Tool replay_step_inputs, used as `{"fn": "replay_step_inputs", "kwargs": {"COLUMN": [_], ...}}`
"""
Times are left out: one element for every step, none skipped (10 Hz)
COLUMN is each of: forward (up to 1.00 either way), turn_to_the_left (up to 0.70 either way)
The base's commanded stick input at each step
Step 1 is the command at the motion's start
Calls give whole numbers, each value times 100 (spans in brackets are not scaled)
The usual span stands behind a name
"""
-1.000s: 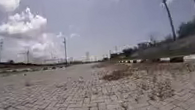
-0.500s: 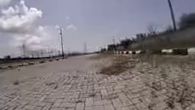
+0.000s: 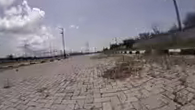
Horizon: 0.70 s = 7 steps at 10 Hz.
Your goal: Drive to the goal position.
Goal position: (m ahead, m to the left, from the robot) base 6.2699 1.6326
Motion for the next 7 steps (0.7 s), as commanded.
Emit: {"fn": "replay_step_inputs", "kwargs": {"forward": [100, 100, 100, 100, 100, 100, 100], "turn_to_the_left": [0, 0, 0, 1, 4, 7, 10]}}
